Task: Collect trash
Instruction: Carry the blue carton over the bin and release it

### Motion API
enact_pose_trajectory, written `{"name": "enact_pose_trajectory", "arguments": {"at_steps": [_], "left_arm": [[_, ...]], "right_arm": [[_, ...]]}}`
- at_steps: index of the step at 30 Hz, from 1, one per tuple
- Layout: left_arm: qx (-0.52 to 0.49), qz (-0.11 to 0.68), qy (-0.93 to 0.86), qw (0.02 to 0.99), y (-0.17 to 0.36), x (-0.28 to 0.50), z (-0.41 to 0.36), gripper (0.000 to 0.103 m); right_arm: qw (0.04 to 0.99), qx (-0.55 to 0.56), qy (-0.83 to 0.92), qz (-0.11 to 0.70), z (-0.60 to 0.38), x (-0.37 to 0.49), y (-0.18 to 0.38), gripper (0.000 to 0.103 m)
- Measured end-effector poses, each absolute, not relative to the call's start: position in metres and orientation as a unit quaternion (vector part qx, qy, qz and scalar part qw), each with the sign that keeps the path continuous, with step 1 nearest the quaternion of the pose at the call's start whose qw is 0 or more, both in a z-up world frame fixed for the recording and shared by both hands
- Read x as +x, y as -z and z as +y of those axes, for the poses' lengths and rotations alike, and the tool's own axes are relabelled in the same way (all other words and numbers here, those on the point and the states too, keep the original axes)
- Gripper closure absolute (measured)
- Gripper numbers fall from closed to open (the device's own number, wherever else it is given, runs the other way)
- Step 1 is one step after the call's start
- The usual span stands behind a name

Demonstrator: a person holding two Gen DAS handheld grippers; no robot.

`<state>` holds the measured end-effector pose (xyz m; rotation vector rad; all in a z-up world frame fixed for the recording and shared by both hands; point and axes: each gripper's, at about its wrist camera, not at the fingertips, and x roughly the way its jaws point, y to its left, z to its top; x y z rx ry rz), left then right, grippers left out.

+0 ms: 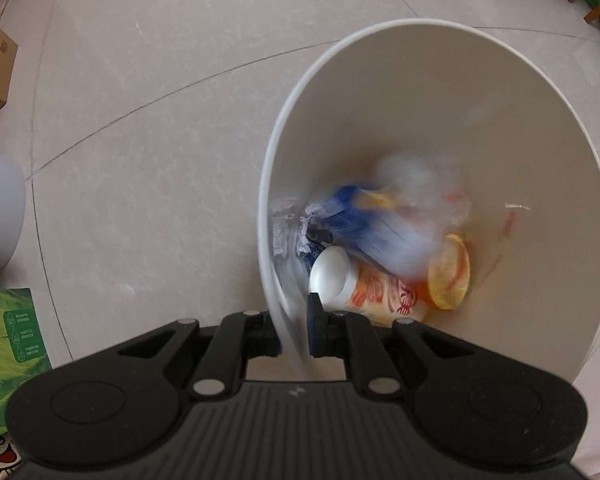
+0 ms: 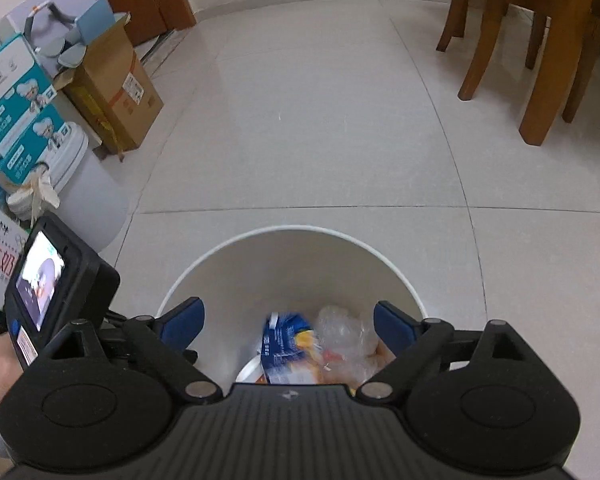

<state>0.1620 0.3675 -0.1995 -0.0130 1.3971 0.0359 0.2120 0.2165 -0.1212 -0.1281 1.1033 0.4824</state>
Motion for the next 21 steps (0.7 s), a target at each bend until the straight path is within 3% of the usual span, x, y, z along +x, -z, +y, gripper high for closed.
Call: {"name": "enact_pose_trajectory", "arguments": {"at_steps": [15, 21], "left_arm": [[-0.002, 0.643, -0.017, 0.765, 0.201, 0.163, 0.366, 0.094], [0.002, 0.644, -0.017, 0.765, 0.203, 0.162, 0.365, 0.094]], "right_arm": [[0.849, -0.037, -0.160, 0.503, 0.152, 0.205, 0.121, 0.008], [0.866, -0.016, -0.111, 0.486, 0.100, 0.194, 0.124, 0.004]]}}
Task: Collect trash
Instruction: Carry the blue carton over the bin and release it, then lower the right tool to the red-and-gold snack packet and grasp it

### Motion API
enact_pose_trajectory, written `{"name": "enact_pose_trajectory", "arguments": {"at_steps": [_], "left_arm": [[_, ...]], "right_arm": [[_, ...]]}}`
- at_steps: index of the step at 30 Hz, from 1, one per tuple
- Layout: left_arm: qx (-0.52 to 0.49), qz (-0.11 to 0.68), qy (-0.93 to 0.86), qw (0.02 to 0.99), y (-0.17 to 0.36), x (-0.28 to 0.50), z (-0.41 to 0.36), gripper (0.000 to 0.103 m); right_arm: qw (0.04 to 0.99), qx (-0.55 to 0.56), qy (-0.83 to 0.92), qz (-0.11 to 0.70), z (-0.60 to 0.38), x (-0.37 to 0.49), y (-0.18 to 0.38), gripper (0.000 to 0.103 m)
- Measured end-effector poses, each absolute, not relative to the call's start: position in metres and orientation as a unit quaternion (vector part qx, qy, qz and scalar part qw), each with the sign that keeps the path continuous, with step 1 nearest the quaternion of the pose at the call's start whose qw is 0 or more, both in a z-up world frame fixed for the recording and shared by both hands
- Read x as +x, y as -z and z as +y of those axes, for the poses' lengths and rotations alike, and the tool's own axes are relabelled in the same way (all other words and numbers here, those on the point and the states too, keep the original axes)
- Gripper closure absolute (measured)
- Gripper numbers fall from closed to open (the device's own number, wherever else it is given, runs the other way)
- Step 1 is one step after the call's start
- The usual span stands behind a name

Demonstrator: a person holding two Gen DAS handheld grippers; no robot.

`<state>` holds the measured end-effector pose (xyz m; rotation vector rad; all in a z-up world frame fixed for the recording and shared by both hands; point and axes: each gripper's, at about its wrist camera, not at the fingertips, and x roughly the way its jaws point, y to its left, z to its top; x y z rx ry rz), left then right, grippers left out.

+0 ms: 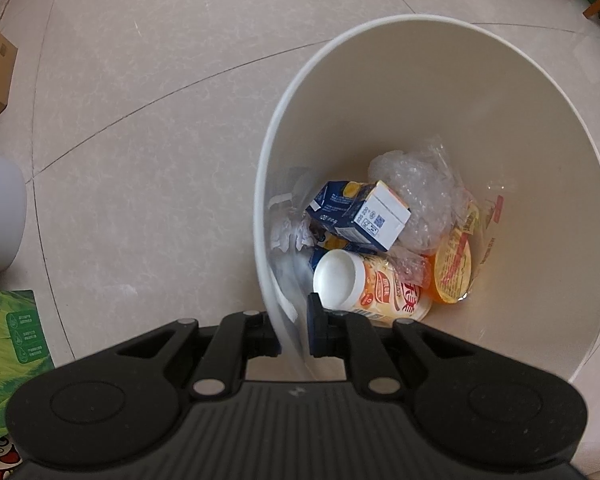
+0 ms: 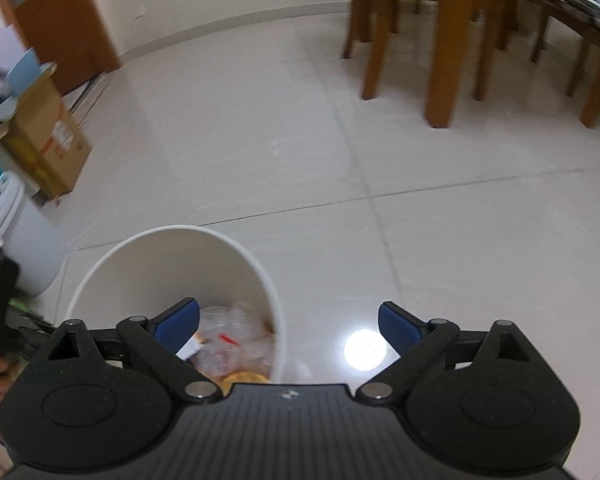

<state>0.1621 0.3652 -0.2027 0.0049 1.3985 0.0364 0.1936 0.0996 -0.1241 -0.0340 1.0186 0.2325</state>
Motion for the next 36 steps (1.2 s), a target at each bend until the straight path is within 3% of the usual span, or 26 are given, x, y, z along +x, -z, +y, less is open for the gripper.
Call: {"name": "enact_pose_trajectory", "arguments": {"at_steps": [8, 16, 36], "left_arm": [[0.004, 0.645, -0.017, 0.764, 0.203, 0.163, 0.365, 0.094], [-0.003, 0.649, -0.019, 0.761, 0.203, 0.165, 0.365, 0.094], [0.009, 0.657, -0.018, 0.754, 0.209, 0.166, 0.360, 0.093]], "right_arm": [[0.866, 0.004, -0.019, 0.500, 0.004, 0.192, 0.162, 0.003], [0.849, 0.057, 0.066, 0.522, -0.100, 0.206, 0.237, 0.003], [0.805, 0.068, 0.112, 0.579, -0.198, 0.272, 0.407, 0.003]]}}
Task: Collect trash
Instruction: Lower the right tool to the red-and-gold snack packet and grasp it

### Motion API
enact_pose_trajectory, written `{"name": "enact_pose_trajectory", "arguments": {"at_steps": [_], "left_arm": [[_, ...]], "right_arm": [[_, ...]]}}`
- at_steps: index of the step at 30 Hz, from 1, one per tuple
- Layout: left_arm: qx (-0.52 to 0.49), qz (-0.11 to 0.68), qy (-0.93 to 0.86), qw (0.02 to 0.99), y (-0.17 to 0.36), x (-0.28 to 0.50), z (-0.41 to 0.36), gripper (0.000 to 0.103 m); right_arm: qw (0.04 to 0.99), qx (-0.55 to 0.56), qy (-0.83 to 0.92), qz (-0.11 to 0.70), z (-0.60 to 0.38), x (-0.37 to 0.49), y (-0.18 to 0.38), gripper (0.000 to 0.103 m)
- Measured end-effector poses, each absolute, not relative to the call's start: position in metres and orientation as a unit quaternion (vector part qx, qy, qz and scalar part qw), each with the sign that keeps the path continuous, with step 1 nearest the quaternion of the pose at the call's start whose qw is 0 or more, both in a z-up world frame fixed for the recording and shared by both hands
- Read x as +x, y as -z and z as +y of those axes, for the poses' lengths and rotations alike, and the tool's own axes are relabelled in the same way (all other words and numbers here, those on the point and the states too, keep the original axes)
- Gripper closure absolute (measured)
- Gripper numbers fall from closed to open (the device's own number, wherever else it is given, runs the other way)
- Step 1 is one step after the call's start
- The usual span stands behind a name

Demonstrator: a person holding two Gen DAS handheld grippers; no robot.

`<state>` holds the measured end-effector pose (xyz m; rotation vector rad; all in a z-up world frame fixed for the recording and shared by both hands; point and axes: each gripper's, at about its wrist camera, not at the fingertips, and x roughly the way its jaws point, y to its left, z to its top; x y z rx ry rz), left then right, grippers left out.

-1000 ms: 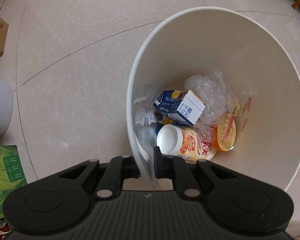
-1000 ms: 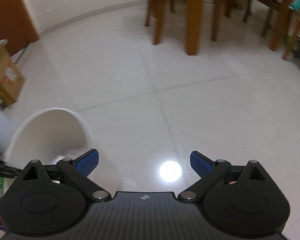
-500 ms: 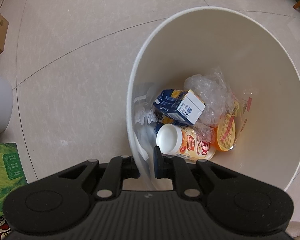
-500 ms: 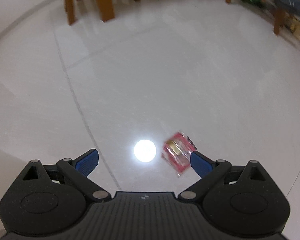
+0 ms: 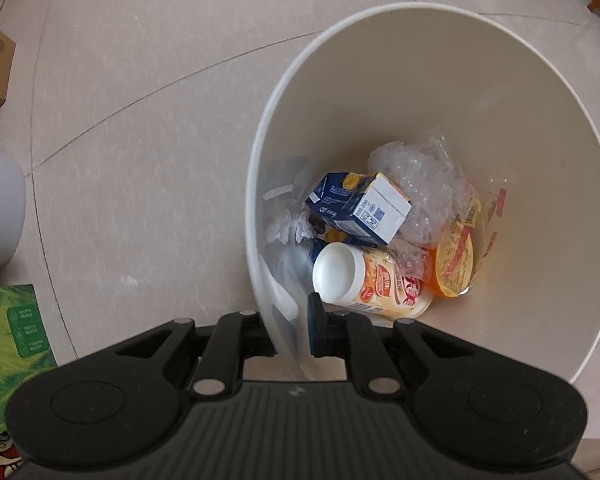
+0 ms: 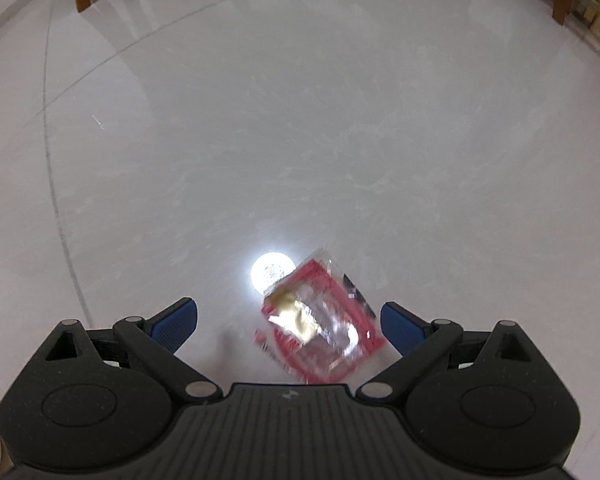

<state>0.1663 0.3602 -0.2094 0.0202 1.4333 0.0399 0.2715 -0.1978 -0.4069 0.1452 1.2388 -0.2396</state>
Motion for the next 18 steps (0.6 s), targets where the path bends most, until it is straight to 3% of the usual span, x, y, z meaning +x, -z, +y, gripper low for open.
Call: {"name": "enact_pose_trajectory", "arguments": {"at_steps": [12, 18], "left_arm": [[0.010, 0.663, -0.023, 0.748, 0.215, 0.169, 0.359, 0.093], [0.009, 0.664, -0.020, 0.748, 0.214, 0.169, 0.360, 0.093]], "right_arm": [[0.780, 0.113, 0.061, 0.612, -0.205, 0.283, 0.427, 0.003], [0.769, 0.061, 0.028, 0.636, -0.185, 0.275, 0.434, 0.005]]}}
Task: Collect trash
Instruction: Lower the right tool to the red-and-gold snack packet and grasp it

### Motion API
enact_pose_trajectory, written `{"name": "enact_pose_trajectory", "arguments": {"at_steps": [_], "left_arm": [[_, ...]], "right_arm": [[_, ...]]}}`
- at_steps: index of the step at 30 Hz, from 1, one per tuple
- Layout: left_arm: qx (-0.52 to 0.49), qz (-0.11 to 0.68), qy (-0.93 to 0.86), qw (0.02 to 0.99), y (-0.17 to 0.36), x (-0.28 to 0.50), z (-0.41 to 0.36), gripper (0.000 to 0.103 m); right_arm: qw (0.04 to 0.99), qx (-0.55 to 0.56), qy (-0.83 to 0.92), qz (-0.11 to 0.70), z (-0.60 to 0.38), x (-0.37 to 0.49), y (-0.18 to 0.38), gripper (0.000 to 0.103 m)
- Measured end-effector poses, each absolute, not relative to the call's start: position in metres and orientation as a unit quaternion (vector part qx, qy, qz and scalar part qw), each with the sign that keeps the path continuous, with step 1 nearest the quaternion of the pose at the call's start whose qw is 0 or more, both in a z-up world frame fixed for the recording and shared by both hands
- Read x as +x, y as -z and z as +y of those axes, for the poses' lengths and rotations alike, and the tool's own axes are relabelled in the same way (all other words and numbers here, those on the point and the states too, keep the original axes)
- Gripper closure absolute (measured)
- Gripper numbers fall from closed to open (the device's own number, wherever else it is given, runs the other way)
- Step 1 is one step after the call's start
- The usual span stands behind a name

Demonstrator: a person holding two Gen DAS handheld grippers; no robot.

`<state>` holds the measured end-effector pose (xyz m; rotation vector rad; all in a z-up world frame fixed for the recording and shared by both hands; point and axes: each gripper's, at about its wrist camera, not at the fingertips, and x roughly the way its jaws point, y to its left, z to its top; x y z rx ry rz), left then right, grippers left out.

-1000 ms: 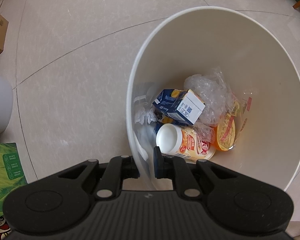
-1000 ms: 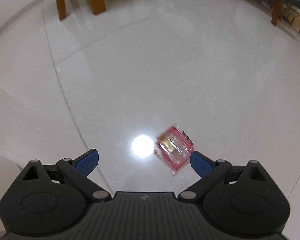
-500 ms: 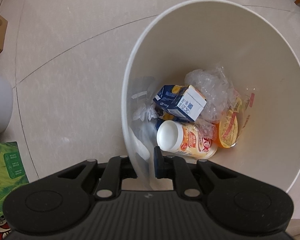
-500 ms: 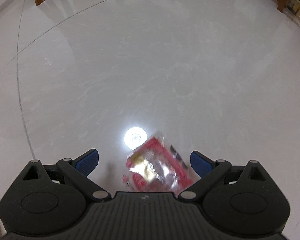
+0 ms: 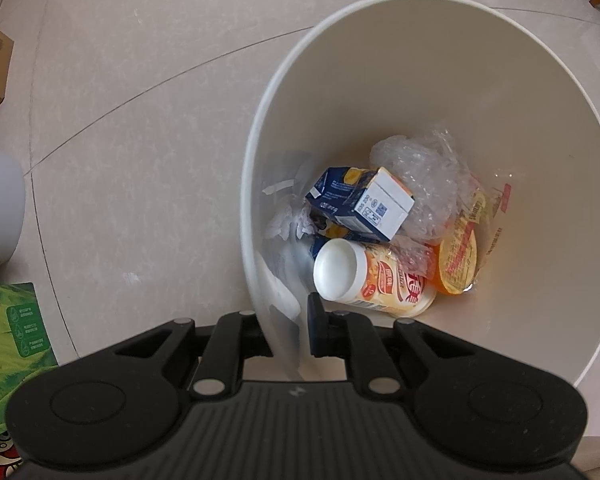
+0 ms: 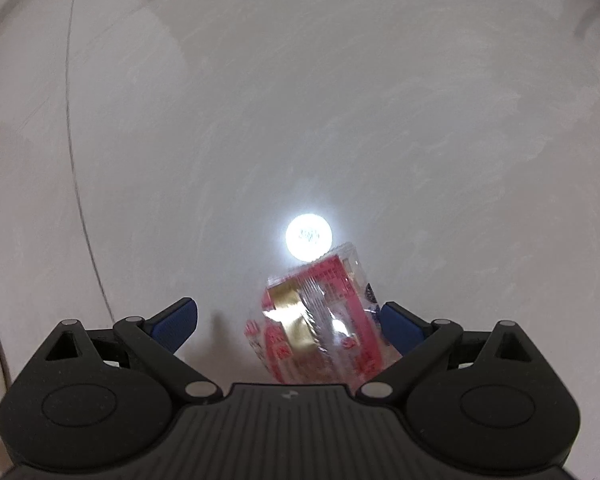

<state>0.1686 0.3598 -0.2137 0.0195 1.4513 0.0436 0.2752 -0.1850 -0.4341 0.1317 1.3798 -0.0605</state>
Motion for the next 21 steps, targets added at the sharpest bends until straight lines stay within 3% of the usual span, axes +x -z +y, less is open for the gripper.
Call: {"name": "enact_pose_trajectory", "arguments": {"at_steps": [4, 10, 12, 21], "left_arm": [[0.010, 0.664, -0.020, 0.747, 0.214, 0.169, 0.360, 0.093], [0.009, 0.664, -0.019, 0.748, 0.214, 0.169, 0.360, 0.093], [0.010, 0.664, -0.018, 0.748, 0.214, 0.169, 0.360, 0.093], [0.014, 0.665, -0.016, 0.747, 0.217, 0.168, 0.358, 0.093]], "right_arm": [[0.766, 0.010, 0.011, 0.643, -0.172, 0.268, 0.438, 0.009], [0.760, -0.036, 0.011, 0.649, -0.156, 0.259, 0.446, 0.030], [0.757, -0.030, 0.014, 0.653, -0.156, 0.259, 0.447, 0.042], [0.759, -0.047, 0.018, 0.649, -0.136, 0.258, 0.428, 0.047]]}}
